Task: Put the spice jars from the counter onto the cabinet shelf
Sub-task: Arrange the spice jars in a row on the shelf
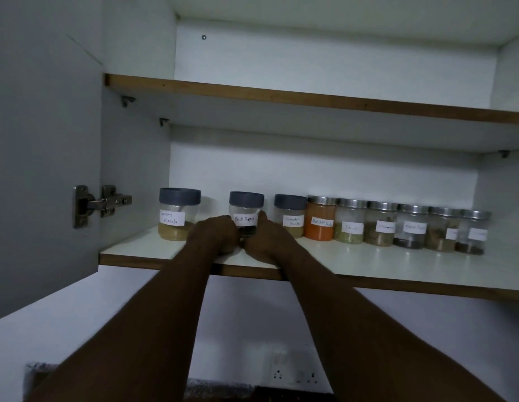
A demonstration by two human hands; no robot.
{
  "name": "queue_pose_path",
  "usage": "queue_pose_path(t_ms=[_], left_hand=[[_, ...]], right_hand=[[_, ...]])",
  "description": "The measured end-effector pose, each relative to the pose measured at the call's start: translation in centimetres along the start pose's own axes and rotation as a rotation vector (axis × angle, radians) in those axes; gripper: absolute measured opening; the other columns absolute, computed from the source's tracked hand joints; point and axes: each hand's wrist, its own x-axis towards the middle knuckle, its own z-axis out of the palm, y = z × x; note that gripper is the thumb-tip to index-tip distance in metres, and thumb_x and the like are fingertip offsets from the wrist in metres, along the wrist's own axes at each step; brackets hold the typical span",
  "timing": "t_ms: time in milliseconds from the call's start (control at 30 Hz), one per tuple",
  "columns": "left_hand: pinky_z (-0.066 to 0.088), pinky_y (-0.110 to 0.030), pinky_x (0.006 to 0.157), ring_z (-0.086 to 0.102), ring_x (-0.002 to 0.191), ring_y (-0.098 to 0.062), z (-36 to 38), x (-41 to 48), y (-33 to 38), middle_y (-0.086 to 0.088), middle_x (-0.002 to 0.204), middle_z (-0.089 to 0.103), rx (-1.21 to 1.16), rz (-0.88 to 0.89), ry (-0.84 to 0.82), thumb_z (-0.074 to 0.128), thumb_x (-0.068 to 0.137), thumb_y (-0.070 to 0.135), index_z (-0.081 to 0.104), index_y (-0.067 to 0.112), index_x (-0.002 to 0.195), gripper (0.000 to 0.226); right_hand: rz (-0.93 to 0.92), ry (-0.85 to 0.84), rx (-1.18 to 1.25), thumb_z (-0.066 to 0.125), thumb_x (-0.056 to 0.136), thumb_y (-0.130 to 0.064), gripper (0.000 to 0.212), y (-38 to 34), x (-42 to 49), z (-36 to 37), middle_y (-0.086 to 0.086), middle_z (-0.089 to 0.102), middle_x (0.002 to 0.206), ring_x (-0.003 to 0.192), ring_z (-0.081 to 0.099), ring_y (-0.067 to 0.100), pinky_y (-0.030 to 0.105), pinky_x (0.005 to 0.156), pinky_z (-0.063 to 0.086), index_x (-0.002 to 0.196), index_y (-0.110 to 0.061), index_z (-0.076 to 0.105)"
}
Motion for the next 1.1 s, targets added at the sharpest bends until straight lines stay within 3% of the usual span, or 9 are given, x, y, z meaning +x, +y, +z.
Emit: queue_pose_path(t_ms=[133, 300, 533, 733, 900, 1033, 1100], left_hand=[[0.049, -0.043, 0.104, 0.062, 0.116, -0.026, 0.1, 1.4, 0.3, -0.009, 0.131, 0.064, 0.063, 0.034, -0.071, 0.067, 0.092, 0.034, 0.055, 0.015, 0.136, 0.050], [0.046, -0.047, 0.107, 0.058, 0.124, -0.030, 0.6, 2.8, 1.0, -0.010, 0.141, 0.058, 0.107, 0.017, -0.084, 0.059, 0.094, 0.044, 0.044, 0.016, 0.147, 0.062], [0.048, -0.047, 0.103, 0.059, 0.122, -0.031, 1.3, 4.5, 0.6, -0.011, 0.139, 0.058, 0.156, 0.048, -0.078, 0.057, 0.091, 0.047, 0.039, 0.017, 0.147, 0.066], [0.049, -0.043, 0.101, 0.061, 0.120, -0.030, 1.7, 4.8, 0.4, -0.010, 0.137, 0.060, 0.160, 0.082, -0.040, 0.055, 0.094, 0.044, 0.043, 0.015, 0.146, 0.060], [0.050, -0.042, 0.099, 0.061, 0.119, -0.031, 1.9, 4.2, 0.6, -0.010, 0.134, 0.063, 0.158, 0.053, 0.005, 0.055, 0.095, 0.038, 0.056, 0.014, 0.136, 0.047], [0.049, -0.037, 0.082, 0.066, 0.105, -0.028, 1.8, 2.4, 1.0, -0.008, 0.118, 0.070, 0.159, 0.024, 0.085, 0.060, 0.092, 0.031, 0.068, 0.013, 0.118, 0.033], [0.045, -0.033, 0.075, 0.067, 0.098, -0.027, 1.6, 1.1, 1.2, -0.008, 0.109, 0.072, 0.136, 0.017, 0.138, 0.064, 0.090, 0.031, 0.069, 0.012, 0.112, 0.030]], right_hand=[[0.052, -0.023, -0.011, 0.068, 0.090, -0.044, 0.105, -0.1, 0.2, -0.1, 0.014, 0.041, 0.158, 0.139, 0.045, 0.032, 0.041, 0.112, 0.040, 0.162, -0.011, -0.001], [0.121, -0.017, -0.025, 0.059, 0.093, -0.050, 0.103, 0.1, 0.7, -0.2, 0.015, 0.030, 0.163, 0.146, 0.036, 0.033, 0.044, 0.118, 0.034, 0.162, -0.008, -0.006], [0.171, 0.094, -0.068, 0.056, 0.090, -0.059, 0.091, 0.7, 1.5, 0.5, 0.015, 0.032, 0.157, 0.143, 0.037, 0.035, 0.042, 0.112, 0.034, 0.158, -0.010, 0.021], [0.195, 0.088, -0.139, 0.048, 0.094, -0.060, 0.088, 0.7, 1.7, 0.5, 0.016, 0.027, 0.160, 0.146, 0.030, 0.037, 0.043, 0.116, 0.028, 0.159, -0.008, 0.021], [0.179, 0.129, -0.128, 0.058, 0.091, -0.056, 0.086, 0.5, 1.3, 0.3, 0.019, 0.039, 0.151, 0.138, 0.042, 0.037, 0.044, 0.112, 0.038, 0.153, -0.003, 0.029], [0.098, 0.199, -0.064, 0.072, 0.084, -0.042, 0.082, 0.4, 0.6, 0.0, 0.018, 0.055, 0.137, 0.126, 0.055, 0.035, 0.045, 0.102, 0.049, 0.146, -0.003, 0.035], [-0.009, 0.199, -0.157, 0.069, 0.087, -0.035, 0.064, 0.3, 0.4, -0.1, 0.017, 0.064, 0.125, 0.116, 0.062, 0.033, 0.039, 0.090, 0.053, 0.138, -0.002, 0.048]])
